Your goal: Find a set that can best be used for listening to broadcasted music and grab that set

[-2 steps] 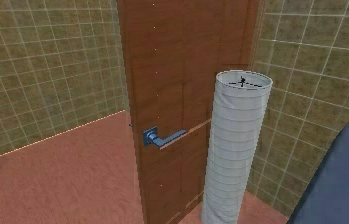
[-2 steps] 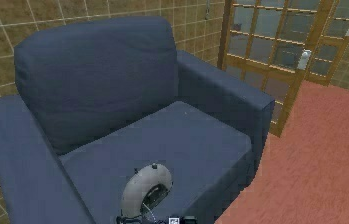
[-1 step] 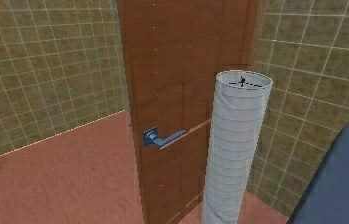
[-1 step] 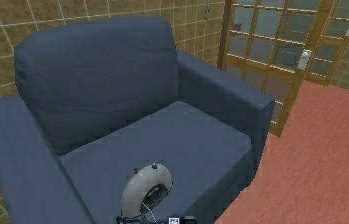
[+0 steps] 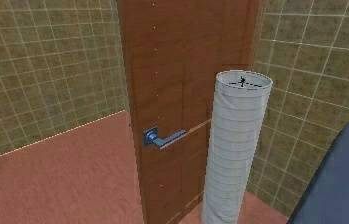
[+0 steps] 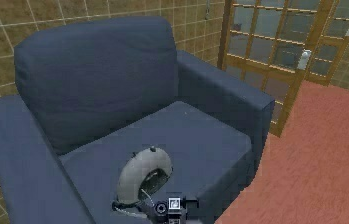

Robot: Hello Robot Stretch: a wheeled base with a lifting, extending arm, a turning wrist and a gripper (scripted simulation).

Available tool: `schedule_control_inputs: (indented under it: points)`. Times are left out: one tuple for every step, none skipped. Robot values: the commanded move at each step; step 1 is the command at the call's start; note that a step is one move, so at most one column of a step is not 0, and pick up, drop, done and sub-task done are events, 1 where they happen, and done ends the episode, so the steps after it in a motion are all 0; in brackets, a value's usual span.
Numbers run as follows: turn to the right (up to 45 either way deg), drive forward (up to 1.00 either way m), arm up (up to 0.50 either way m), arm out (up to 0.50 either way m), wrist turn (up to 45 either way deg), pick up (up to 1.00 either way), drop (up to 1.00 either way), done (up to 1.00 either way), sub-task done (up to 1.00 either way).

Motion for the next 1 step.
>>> schedule_control_inputs:
  points:
    - [0.0, 0.00, 0.00, 0.00, 0.0, 0.00, 0.00, 1.00, 0.00]
